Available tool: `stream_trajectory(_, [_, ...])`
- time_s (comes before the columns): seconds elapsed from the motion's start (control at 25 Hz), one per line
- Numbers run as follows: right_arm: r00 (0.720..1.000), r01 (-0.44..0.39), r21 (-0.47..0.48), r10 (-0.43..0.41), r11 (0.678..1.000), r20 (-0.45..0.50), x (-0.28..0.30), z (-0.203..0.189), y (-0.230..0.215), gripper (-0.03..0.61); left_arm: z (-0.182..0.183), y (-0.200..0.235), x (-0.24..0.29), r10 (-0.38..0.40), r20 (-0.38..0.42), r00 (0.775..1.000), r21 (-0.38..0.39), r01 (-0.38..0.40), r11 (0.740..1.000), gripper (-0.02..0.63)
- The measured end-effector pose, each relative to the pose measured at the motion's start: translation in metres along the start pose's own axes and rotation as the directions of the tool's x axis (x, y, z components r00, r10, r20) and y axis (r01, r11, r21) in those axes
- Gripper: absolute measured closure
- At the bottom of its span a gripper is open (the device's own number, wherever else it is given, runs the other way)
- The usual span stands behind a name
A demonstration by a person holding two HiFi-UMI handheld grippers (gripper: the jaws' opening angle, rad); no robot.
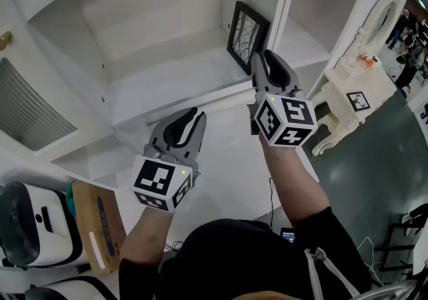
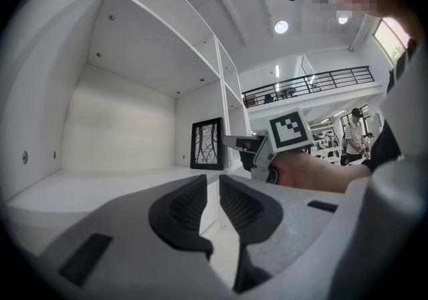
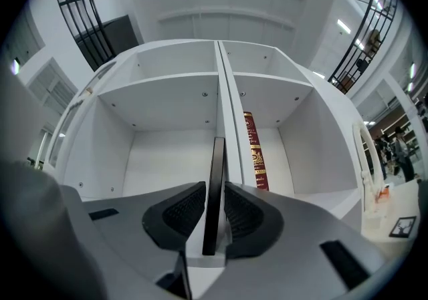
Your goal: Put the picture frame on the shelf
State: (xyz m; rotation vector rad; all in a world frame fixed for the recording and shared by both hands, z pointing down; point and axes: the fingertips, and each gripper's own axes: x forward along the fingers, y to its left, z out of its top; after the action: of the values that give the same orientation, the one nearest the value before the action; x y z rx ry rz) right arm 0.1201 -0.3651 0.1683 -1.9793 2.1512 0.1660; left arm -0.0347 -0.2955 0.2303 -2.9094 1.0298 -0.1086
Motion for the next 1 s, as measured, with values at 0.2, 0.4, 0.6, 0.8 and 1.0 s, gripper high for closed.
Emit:
stream_trajectory(0.2, [1.0, -0.021, -0.009, 0.021, 1.0, 0.008, -0.007, 0.005, 0.006, 0.495, 0.004, -0.002, -0.004, 0.01, 0.006, 1.0, 0.01, -0.01, 1.0, 0.551])
stream_trajectory(0.4, [0.997, -0.071, -0.06, 0.071, 0.996, 0.002, -0.021, 0.003, 0.029, 0.495, 0.007, -0.003, -0.011, 0.032, 0.013, 0.999, 0.035, -0.032, 0.999, 0.552])
stream_trajectory(0.6, [0.993, -0.118, -0.076, 0.118, 0.99, -0.003, -0.036, 0.002, 0.05, 0.495, 0.013, -0.007, -0.021, 0.049, 0.026, 0.998, 0.054, -0.051, 0.997, 0.561])
stream_trajectory(0.8, [0.984, -0.178, -0.085, 0.179, 0.98, 0.003, -0.055, 0.001, 0.077, 0.496, 0.013, -0.012, -0.037, 0.06, 0.027, 0.998, 0.07, -0.062, 0.996, 0.565])
stream_trajectory(1.0, [0.964, -0.265, -0.112, 0.263, 0.958, -0.03, -0.077, -0.006, 0.106, 0.497, 0.004, -0.009, -0.061, 0.092, -0.008, 0.996, 0.051, -0.092, 0.994, 0.569])
